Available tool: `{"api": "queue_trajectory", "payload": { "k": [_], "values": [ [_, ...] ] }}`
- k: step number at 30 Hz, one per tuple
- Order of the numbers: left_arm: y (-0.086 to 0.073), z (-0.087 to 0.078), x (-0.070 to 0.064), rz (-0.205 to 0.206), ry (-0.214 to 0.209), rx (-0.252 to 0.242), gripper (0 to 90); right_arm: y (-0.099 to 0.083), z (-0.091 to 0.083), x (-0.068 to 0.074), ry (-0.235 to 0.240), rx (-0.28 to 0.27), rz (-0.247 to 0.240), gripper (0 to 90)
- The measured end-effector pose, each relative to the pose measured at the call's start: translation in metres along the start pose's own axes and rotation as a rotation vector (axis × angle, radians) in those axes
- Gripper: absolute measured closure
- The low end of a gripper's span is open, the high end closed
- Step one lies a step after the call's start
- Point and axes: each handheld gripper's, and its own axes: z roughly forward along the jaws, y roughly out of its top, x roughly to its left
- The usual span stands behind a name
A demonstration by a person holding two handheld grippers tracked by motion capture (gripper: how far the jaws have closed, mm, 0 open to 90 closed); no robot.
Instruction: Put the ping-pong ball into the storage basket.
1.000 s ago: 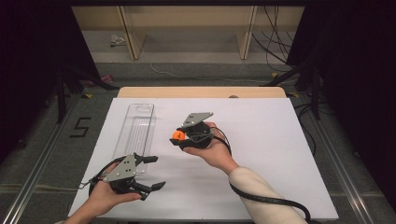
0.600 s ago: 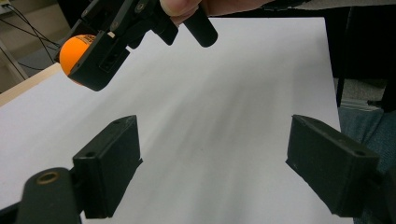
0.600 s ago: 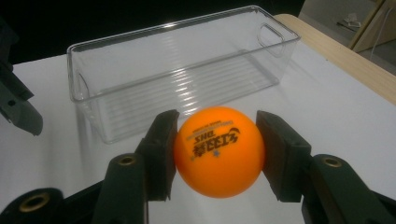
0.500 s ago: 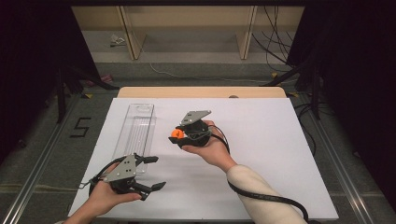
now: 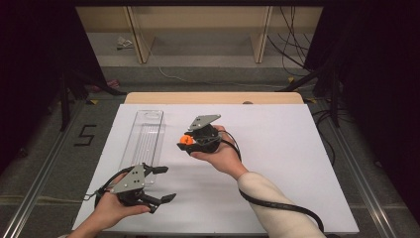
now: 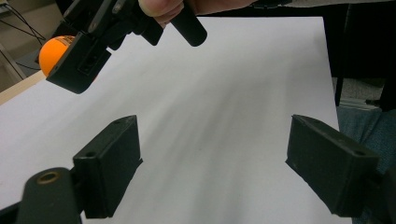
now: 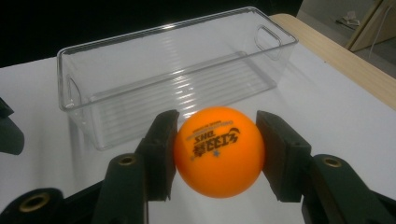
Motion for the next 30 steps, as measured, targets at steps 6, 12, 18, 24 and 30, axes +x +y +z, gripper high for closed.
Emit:
{"api": "queue_trajectory", "payload": {
  "k": [6,12,18,24,30],
  "values": [
    [0.0,0.0,0.0,0.0,0.002,0.0,17.0,0.004,0.003,-0.001,0.001,0.008,-0.01,51.2],
    [0.0,0.0,0.0,0.001,0.0,0.001,17.1,0.007,0.005,-0.002,0.0,0.014,-0.013,51.2],
    [0.0,0.0,0.0,0.002,-0.001,0.002,17.1,0.01,0.007,-0.002,0.0,0.017,-0.014,51.2],
    [0.0,0.0,0.0,0.001,-0.002,0.003,17.0,0.013,0.011,-0.002,0.002,0.02,-0.017,51.2],
    [0.0,0.0,0.0,0.0,-0.003,0.003,17.0,0.014,0.015,-0.002,0.005,0.028,-0.023,51.2]
  ]
}}
